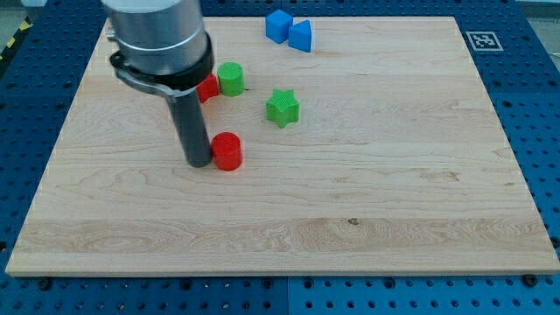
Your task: Keep the red circle underneath the green star
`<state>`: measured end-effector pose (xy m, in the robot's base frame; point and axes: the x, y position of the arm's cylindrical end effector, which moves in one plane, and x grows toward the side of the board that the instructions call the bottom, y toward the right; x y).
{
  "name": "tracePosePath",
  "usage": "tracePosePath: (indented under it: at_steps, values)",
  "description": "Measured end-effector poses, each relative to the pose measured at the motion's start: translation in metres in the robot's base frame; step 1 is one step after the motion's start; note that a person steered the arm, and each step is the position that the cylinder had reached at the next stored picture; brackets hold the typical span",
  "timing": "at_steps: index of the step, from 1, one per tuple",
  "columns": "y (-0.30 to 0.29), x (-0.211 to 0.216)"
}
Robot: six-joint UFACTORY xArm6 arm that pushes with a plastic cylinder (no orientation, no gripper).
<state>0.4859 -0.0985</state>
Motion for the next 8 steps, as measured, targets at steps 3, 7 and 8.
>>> tracePosePath:
  at_steps: [3, 7, 8]
  values:
    - [0.011, -0.003]
    - [0.053, -0.023]
    - [0.072, -0.022]
